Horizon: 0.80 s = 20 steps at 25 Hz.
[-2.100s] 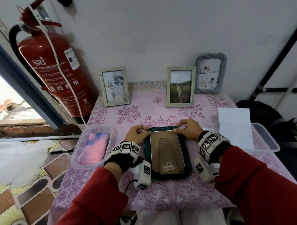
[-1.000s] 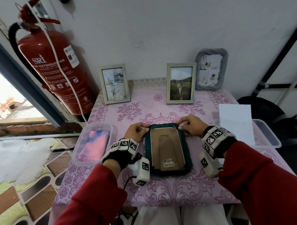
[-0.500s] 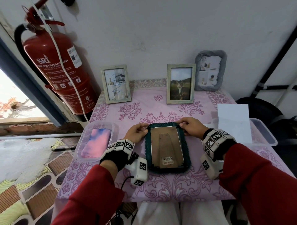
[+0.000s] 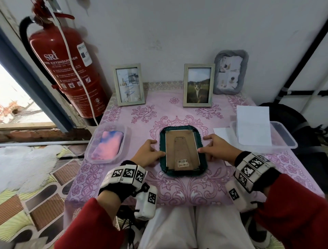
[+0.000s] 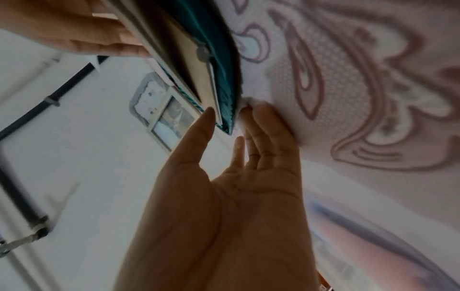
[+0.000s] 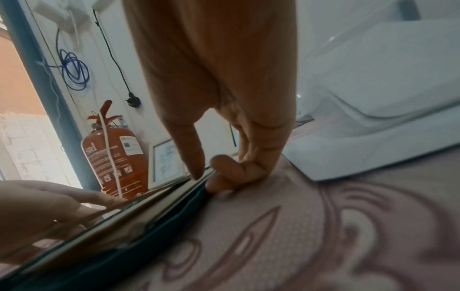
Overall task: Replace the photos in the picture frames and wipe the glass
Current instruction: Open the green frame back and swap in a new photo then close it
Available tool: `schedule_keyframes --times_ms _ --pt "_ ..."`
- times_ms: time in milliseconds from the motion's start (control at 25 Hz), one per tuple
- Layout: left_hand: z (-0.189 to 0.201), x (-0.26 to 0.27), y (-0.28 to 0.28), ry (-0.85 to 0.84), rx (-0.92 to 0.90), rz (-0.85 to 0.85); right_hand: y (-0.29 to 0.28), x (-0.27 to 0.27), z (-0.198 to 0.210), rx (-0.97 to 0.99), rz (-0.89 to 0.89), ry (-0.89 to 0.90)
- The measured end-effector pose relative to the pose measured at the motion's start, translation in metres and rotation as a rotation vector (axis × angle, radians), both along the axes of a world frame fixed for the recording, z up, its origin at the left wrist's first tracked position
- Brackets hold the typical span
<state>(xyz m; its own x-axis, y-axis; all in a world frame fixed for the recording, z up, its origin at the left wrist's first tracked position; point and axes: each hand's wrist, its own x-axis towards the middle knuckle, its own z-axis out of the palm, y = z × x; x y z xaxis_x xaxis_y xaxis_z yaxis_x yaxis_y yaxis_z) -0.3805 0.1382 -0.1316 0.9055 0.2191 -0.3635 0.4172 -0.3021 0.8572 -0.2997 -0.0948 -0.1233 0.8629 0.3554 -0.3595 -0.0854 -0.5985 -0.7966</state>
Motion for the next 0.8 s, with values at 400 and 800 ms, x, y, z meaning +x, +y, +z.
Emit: schedule_keyframes --times_ms 400,800 --pt "-0.002 -0.025 0.000 -0.063 -0.017 -0.143 -0.014 -0.027 0.004 -0.034 0.161 -0.051" --pt "0.000 -0.024 -0.010 -0.110 -0.027 -0.156 -0.011 -0.032 -0.001 0.161 0.104 0.105"
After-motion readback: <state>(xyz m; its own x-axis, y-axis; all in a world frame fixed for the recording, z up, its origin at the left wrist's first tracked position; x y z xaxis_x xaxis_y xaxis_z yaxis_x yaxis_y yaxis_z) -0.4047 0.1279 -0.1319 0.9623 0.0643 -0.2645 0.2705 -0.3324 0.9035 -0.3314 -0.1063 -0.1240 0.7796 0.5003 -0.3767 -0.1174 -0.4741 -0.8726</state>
